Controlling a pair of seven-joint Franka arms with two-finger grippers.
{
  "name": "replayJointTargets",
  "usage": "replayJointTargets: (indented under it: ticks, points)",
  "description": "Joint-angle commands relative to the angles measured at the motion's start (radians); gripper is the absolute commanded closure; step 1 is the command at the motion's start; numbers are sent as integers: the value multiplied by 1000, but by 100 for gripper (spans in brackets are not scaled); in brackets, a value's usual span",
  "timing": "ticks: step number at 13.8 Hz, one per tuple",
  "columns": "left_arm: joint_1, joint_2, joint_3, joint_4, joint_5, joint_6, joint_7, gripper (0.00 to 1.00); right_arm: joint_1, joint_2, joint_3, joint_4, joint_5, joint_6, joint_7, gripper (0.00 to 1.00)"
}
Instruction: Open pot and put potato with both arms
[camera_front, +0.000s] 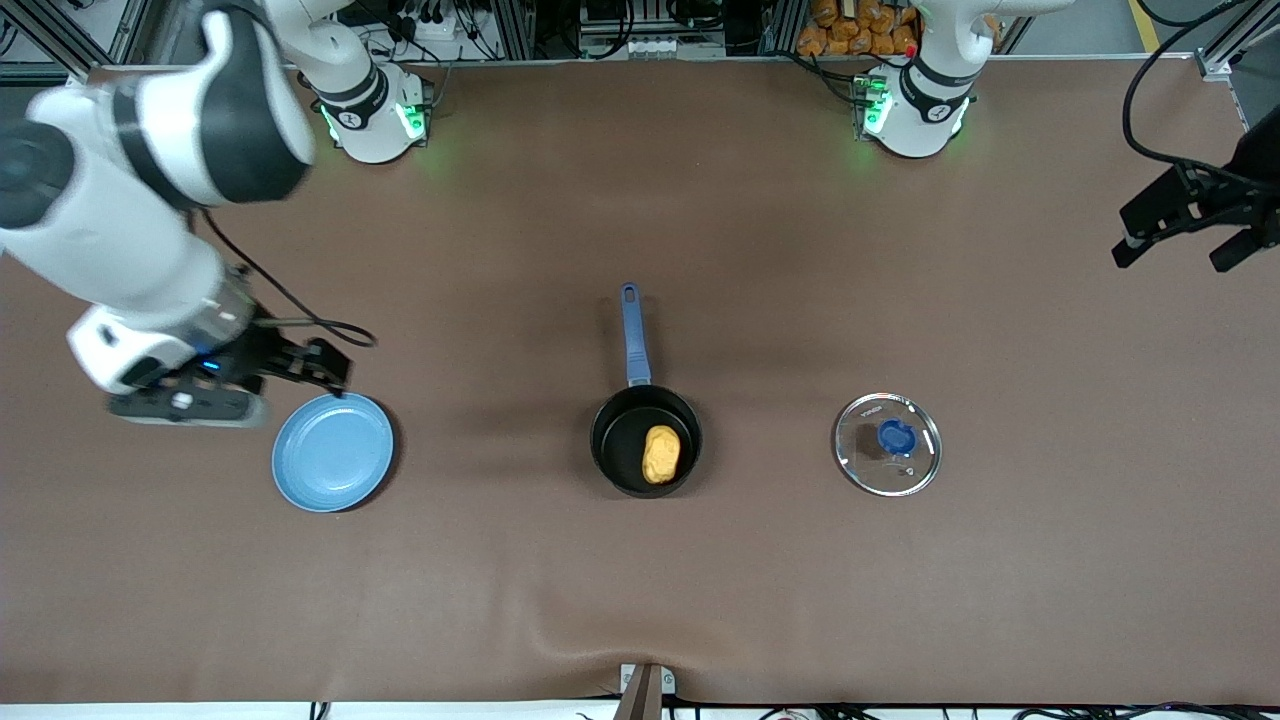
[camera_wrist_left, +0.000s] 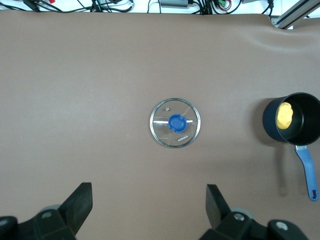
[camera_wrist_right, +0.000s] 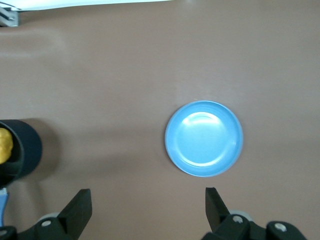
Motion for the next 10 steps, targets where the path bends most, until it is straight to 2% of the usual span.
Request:
replayJointTargets:
  ticks: [1,6,10]
  points:
    - [-25,-62,30,-71,10,9,15,0,-57,-111,18,-115,-26,15,-67,0]
    - [-17,-59,30,-102,16,29,12,0,-164,-156,20,-147,-26,9,-178,0]
    - [-22,-59,31,-112,24,42,1,0,-180,-170,18,-153,-26,3,-192,0]
